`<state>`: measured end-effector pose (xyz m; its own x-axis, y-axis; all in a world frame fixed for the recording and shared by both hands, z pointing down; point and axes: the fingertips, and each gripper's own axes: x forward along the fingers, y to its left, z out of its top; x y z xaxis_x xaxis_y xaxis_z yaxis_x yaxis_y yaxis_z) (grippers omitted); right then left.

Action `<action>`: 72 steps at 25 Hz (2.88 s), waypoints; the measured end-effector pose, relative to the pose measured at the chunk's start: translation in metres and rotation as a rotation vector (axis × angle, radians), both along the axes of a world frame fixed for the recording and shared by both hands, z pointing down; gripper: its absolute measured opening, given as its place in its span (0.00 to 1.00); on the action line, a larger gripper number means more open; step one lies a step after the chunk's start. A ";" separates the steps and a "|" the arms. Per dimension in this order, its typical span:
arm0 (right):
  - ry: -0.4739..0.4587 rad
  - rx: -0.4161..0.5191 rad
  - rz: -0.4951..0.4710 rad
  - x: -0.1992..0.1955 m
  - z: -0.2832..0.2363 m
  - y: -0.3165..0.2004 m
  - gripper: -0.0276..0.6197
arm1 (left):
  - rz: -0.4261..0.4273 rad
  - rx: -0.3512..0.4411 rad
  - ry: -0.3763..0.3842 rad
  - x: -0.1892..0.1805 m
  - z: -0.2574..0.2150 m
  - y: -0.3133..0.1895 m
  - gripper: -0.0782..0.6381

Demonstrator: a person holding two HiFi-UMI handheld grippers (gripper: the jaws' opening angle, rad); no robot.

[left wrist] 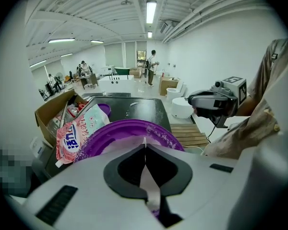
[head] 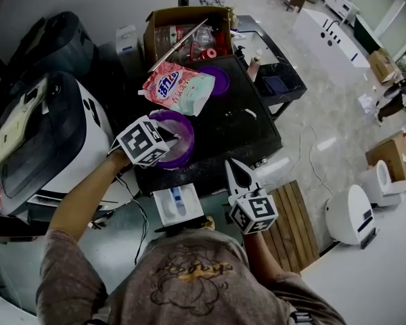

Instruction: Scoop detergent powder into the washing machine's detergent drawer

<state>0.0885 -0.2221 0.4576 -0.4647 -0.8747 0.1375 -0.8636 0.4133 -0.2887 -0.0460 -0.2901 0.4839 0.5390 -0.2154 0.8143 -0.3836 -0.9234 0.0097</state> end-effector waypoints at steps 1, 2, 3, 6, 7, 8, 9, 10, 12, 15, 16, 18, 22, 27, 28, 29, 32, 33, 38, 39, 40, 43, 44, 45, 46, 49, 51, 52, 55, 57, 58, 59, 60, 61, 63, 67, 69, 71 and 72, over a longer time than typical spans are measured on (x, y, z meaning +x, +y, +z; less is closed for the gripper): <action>-0.005 0.000 0.002 0.000 -0.001 0.001 0.05 | 0.005 -0.010 0.002 0.001 0.000 0.002 0.14; -0.007 -0.001 0.003 0.001 -0.001 0.002 0.05 | 0.008 -0.020 0.005 0.003 0.000 0.004 0.14; -0.005 -0.002 0.005 0.002 -0.001 0.002 0.05 | 0.011 -0.031 0.008 0.004 0.001 0.006 0.14; 0.011 0.004 0.012 0.003 -0.004 0.002 0.05 | 0.013 -0.059 0.020 0.004 0.001 0.010 0.14; 0.013 0.008 0.009 0.003 -0.003 0.003 0.05 | 0.013 -0.067 0.024 0.003 0.001 0.011 0.14; 0.014 0.010 0.007 0.003 -0.002 0.004 0.05 | 0.014 -0.075 0.027 0.003 0.001 0.012 0.14; 0.014 0.010 0.008 0.003 -0.003 0.004 0.05 | 0.014 -0.084 0.030 0.003 0.000 0.014 0.14; 0.013 0.010 0.008 0.003 -0.003 0.004 0.05 | 0.015 -0.093 0.031 0.003 0.000 0.015 0.14; 0.010 0.012 0.005 0.002 -0.003 0.005 0.05 | 0.016 -0.110 0.034 0.003 0.000 0.017 0.14; -0.006 0.008 0.014 0.000 -0.009 0.004 0.05 | 0.016 -0.136 0.047 0.002 -0.002 0.019 0.14; -0.012 0.006 0.016 -0.001 -0.010 0.004 0.05 | 0.015 -0.145 0.052 0.002 -0.002 0.019 0.14; -0.018 0.005 0.016 0.000 -0.008 0.005 0.05 | 0.012 -0.164 0.064 0.002 -0.004 0.020 0.14; 0.001 0.006 0.013 0.003 -0.001 0.008 0.05 | 0.004 -0.202 0.093 0.001 -0.006 0.023 0.14; 0.003 0.001 0.017 0.003 -0.001 0.009 0.05 | -0.009 -0.233 0.136 0.001 -0.013 0.025 0.14; 0.002 0.003 0.013 0.003 0.000 0.009 0.05 | -0.011 -0.239 0.145 0.000 -0.015 0.025 0.14; 0.000 0.005 0.011 0.003 0.001 0.010 0.05 | -0.013 -0.245 0.155 0.000 -0.016 0.026 0.14; 0.001 0.008 0.010 0.003 0.001 0.010 0.05 | -0.029 -0.272 0.193 -0.001 -0.022 0.028 0.14; 0.002 0.009 0.010 0.003 0.001 0.010 0.05 | -0.037 -0.283 0.207 -0.002 -0.024 0.029 0.14; -0.001 0.002 0.002 0.000 0.004 0.009 0.05 | -0.092 -0.333 0.277 -0.011 -0.027 0.029 0.14; -0.003 0.001 0.000 -0.001 0.005 0.008 0.05 | -0.103 -0.339 0.290 -0.012 -0.028 0.029 0.14; -0.007 0.001 -0.002 -0.002 0.005 0.008 0.05 | -0.114 -0.344 0.302 -0.013 -0.028 0.029 0.14; -0.021 -0.005 0.000 -0.005 0.001 0.006 0.05 | -0.149 -0.357 0.343 -0.017 -0.032 0.028 0.14; -0.015 -0.004 -0.002 -0.005 0.000 0.005 0.05 | -0.162 -0.364 0.359 -0.018 -0.033 0.028 0.14; -0.009 -0.001 -0.008 -0.005 0.002 0.005 0.05 | -0.176 -0.372 0.378 -0.019 -0.033 0.027 0.14; -0.005 0.001 -0.014 -0.005 0.003 0.005 0.05 | -0.191 -0.381 0.398 -0.020 -0.034 0.027 0.14; -0.005 0.000 -0.026 -0.008 0.005 0.004 0.05 | -0.242 -0.408 0.464 -0.026 -0.036 0.024 0.14; -0.012 -0.002 -0.032 -0.012 0.004 0.003 0.05 | -0.283 -0.440 0.523 -0.030 -0.039 0.022 0.14; -0.016 -0.002 -0.034 -0.013 0.003 0.002 0.05 | -0.306 -0.461 0.555 -0.032 -0.041 0.022 0.14; -0.016 0.000 -0.047 -0.016 0.003 0.001 0.05 | -0.377 -0.490 0.639 -0.039 -0.046 0.017 0.14; -0.021 0.005 -0.060 -0.019 0.002 0.000 0.05 | -0.422 -0.491 0.686 -0.044 -0.049 0.014 0.14; -0.021 0.007 -0.065 -0.021 0.001 0.000 0.05 | -0.443 -0.490 0.710 -0.047 -0.050 0.012 0.14; -0.019 0.006 -0.068 -0.022 0.001 -0.001 0.05 | -0.465 -0.487 0.732 -0.050 -0.051 0.011 0.14; -0.019 0.003 -0.072 -0.023 0.002 -0.001 0.05 | -0.486 -0.481 0.751 -0.053 -0.052 0.009 0.14; -0.020 0.001 -0.075 -0.025 0.002 -0.001 0.05 | -0.505 -0.473 0.769 -0.056 -0.052 0.008 0.14; -0.010 -0.001 -0.081 -0.026 0.003 -0.003 0.05 | -0.542 -0.457 0.808 -0.062 -0.054 0.006 0.14; 0.013 -0.001 -0.095 -0.026 0.003 -0.005 0.05 | -0.620 -0.417 0.891 -0.071 -0.060 0.003 0.14; 0.018 -0.001 -0.105 -0.028 0.004 -0.006 0.05 | -0.639 -0.376 0.927 -0.074 -0.063 0.001 0.14; 0.023 0.002 -0.117 -0.031 0.004 -0.007 0.05 | -0.657 -0.348 0.966 -0.075 -0.065 0.002 0.14; 0.025 0.004 -0.122 -0.032 0.003 -0.007 0.05 | -0.666 -0.338 0.985 -0.075 -0.066 0.003 0.14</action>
